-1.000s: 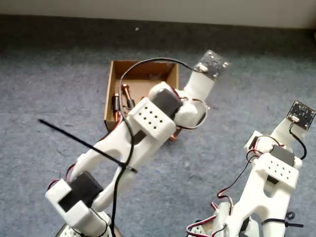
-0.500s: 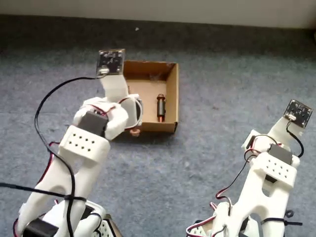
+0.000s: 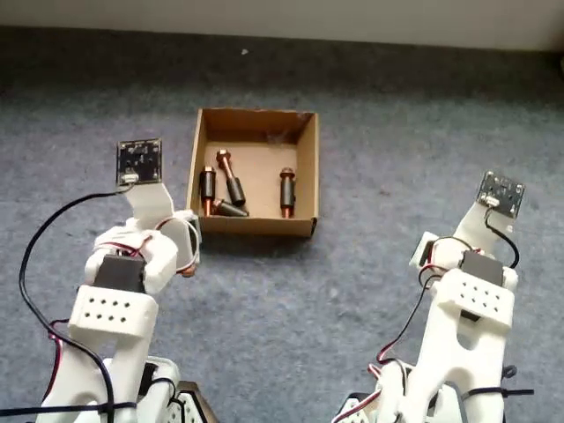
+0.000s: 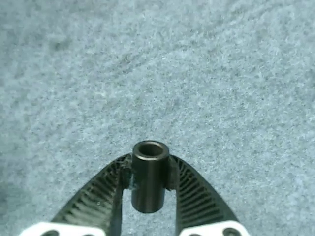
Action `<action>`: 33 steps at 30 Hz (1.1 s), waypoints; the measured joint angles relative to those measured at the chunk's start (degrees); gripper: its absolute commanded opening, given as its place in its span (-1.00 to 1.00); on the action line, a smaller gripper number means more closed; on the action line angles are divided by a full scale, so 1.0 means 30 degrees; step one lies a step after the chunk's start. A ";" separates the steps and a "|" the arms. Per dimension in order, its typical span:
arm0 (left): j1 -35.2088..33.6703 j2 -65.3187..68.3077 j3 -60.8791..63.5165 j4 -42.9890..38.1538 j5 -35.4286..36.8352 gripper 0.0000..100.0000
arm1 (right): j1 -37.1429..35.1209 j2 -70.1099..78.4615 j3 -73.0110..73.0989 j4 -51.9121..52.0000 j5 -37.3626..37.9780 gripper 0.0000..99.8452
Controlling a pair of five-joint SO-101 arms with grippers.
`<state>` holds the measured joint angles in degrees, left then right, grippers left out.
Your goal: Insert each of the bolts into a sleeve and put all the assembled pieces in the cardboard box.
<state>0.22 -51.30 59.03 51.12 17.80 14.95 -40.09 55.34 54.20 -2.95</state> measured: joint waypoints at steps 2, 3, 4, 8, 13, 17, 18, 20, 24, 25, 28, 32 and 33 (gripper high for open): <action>-0.0908 -0.0762 0.0674 0.0000 -0.0234 -0.56 | -0.0410 -0.1084 0.0000 0.0410 -0.0498 -0.99; -0.1407 -0.1172 0.0967 0.0000 -0.0234 -0.56 | -0.0645 -0.1788 0.0000 0.0527 -0.0645 -0.99; -0.1875 -0.1641 0.1260 0.0000 -0.0205 -0.55 | -0.0908 -0.2579 0.0000 0.0557 -0.0703 -0.99; -0.3546 -0.3165 0.2432 0.0000 -0.0410 -0.55 | -0.1817 -0.5919 0.1495 0.0645 -0.0850 -0.99; -0.5744 -0.4396 0.4073 0.0000 -0.1875 -0.55 | -0.1875 -0.9319 0.3194 0.0645 -0.0879 -0.99; -0.7590 -0.4835 0.4161 0.0000 -0.3780 -0.56 | -0.2579 -1.0110 0.3429 0.0645 -0.0879 -0.99; -0.7824 -0.4835 0.4161 0.0000 -0.4630 -0.56 | -0.2842 -1.0110 0.3429 0.0645 -0.0879 -0.99; -0.8000 -0.4718 0.3868 0.0147 -0.6447 -0.56 | -0.3048 -1.0110 0.3429 0.0645 -0.0879 -0.99; -0.8117 -0.3223 0.2022 0.1465 -0.9612 -0.56 | -0.3136 -1.0081 0.3429 0.0645 -0.0469 -0.99; -0.8117 -0.2637 0.1348 0.1817 -1.0491 -0.55 | -0.3165 -1.0051 0.3429 0.0645 -0.0352 -0.99; -0.8117 -0.0381 -0.0469 0.2139 -1.3685 -0.55 | -0.3253 -0.9905 0.3429 0.0645 -0.0147 -0.99; -0.8117 0.2989 -0.2051 0.2139 -2.0484 -0.55 | -0.3282 -0.9905 0.3429 0.0645 -0.0059 -0.99; -0.8117 0.3780 -0.2374 0.2139 -2.2447 -0.55 | -0.3282 -0.9905 0.3429 0.0645 -0.0059 -0.99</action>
<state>-24.13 -39.96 51.91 57.54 -49.54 5.10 -69.80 65.63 56.13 -3.12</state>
